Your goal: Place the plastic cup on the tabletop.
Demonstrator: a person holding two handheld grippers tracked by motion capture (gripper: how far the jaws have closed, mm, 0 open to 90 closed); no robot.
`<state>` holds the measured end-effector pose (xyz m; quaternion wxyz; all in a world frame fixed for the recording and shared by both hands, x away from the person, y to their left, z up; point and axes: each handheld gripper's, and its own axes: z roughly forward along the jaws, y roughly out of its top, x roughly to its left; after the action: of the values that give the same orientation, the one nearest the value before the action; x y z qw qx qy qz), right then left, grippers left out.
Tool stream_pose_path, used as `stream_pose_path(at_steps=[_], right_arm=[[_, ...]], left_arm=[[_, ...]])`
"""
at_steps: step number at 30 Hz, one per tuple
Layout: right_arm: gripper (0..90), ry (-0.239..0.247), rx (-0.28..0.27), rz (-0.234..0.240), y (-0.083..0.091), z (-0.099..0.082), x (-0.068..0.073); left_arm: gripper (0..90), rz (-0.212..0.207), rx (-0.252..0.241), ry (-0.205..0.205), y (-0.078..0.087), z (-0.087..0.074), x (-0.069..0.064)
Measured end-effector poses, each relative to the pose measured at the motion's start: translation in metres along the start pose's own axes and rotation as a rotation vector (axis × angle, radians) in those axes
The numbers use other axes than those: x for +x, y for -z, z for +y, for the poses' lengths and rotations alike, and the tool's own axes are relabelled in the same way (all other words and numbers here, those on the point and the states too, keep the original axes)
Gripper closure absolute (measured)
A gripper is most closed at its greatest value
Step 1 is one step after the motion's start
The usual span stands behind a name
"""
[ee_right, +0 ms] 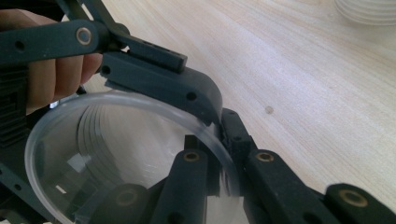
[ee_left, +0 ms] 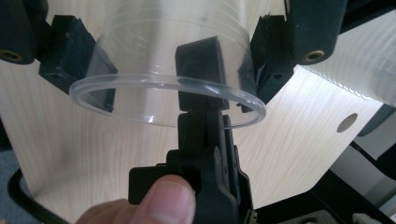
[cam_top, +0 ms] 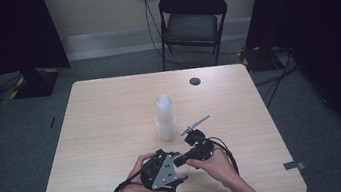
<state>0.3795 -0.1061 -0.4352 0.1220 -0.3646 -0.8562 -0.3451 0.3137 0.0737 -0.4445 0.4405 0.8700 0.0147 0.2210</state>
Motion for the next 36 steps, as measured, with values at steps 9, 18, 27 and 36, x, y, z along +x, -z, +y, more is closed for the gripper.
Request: stream_pose_path(at_steps=[9,18,27,36], right_arm=[[82.8,-0.014,-0.059,-0.008,0.006,0.000,-0.001],[79.4,-0.004,-0.149,0.000,0.017,-0.001,-0.002],[78.0,0.013,-0.247,0.003,0.029,-0.001,-0.003],[77.4,0.050,-0.327,0.014,0.034,0.001,-0.001]], left_arm=[[28.5,0.027,-0.043,0.109,0.004,-0.006,0.008],[28.7,0.033,-0.059,0.205,0.006,-0.012,0.014],[29.3,0.009,-0.072,0.283,0.010,-0.021,0.023],[29.4,0.028,-0.098,0.406,0.015,-0.030,0.034]])
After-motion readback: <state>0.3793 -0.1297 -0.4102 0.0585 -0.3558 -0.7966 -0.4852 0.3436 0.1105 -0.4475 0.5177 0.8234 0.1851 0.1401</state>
